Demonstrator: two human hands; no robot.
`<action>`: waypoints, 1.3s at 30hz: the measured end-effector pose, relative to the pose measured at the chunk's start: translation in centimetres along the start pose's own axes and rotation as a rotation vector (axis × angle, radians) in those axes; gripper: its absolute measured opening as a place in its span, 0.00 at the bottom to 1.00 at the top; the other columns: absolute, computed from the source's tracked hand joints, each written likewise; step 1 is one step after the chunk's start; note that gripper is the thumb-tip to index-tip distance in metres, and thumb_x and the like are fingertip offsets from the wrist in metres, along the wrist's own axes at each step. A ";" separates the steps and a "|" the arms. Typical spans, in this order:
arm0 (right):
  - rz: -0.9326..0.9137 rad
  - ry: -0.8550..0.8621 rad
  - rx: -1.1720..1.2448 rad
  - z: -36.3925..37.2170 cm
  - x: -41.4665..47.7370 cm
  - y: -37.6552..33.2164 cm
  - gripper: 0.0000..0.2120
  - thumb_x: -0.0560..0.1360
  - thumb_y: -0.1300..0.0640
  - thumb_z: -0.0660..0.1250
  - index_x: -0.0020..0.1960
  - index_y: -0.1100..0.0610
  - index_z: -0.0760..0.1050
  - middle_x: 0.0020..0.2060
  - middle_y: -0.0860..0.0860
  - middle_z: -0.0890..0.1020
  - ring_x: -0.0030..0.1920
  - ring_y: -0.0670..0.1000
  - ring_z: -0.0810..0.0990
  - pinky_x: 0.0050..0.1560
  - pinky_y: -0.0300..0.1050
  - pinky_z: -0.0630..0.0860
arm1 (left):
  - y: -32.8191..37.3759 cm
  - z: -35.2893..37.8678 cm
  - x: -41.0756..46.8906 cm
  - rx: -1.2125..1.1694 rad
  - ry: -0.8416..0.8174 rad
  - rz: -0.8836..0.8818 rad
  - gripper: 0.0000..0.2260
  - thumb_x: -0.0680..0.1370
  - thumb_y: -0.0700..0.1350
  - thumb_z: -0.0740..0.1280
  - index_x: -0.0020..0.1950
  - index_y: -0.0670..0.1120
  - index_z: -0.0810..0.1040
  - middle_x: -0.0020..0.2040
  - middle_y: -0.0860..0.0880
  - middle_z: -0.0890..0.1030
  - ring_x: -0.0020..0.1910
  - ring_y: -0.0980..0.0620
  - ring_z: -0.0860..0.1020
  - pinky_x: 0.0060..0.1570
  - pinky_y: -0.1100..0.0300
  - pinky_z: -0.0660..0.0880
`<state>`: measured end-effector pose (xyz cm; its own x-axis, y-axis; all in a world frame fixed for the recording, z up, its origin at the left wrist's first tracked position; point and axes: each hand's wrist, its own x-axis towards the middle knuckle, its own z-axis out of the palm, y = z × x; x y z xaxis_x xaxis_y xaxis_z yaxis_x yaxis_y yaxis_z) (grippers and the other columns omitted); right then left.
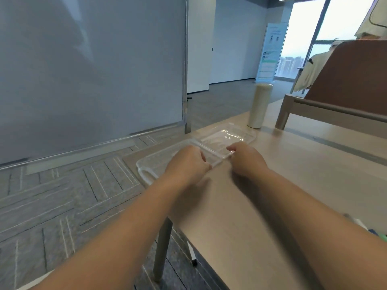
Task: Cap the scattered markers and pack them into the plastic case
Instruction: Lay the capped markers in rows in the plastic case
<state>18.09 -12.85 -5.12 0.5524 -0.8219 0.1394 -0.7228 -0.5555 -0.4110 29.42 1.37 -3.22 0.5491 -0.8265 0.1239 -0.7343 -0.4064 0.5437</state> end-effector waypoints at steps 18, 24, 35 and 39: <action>-0.352 0.235 -0.284 -7.8 -9.2 1.4 0.08 0.77 0.64 0.64 0.45 0.56 0.82 0.43 0.50 0.78 0.45 0.54 0.76 0.42 0.45 0.73 | 2.9 -1.6 -5.9 -0.043 0.204 0.166 0.13 0.78 0.42 0.67 0.35 0.51 0.70 0.36 0.52 0.76 0.36 0.53 0.73 0.31 0.61 0.62; -0.345 0.339 -0.326 -14.1 -19.3 3.6 0.06 0.77 0.59 0.67 0.44 0.53 0.83 0.42 0.48 0.79 0.44 0.52 0.76 0.38 0.42 0.70 | 7.7 -3.1 -12.9 -0.180 0.120 0.290 0.05 0.77 0.44 0.70 0.42 0.47 0.79 0.39 0.50 0.79 0.39 0.52 0.77 0.38 0.61 0.72; -0.110 0.358 -0.422 -20.9 -38.9 11.7 0.10 0.80 0.53 0.62 0.49 0.53 0.83 0.46 0.47 0.78 0.46 0.50 0.77 0.40 0.42 0.70 | 18.2 1.4 -25.4 -0.223 -0.053 0.536 0.10 0.75 0.44 0.71 0.35 0.49 0.74 0.35 0.54 0.76 0.36 0.58 0.72 0.35 0.62 0.65; -0.047 0.320 -0.447 -22.0 -45.1 14.5 0.11 0.80 0.52 0.61 0.49 0.53 0.82 0.46 0.46 0.77 0.47 0.50 0.77 0.44 0.45 0.75 | 20.9 3.7 -29.7 -0.202 -0.114 0.616 0.11 0.75 0.43 0.71 0.35 0.48 0.74 0.35 0.54 0.76 0.35 0.58 0.71 0.33 0.62 0.64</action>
<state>-26.44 13.44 2.49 0.4851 -0.7532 0.4443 -0.8447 -0.5350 0.0152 -3.73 16.01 1.39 -0.0011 -0.9251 0.3797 -0.8053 0.2259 0.5481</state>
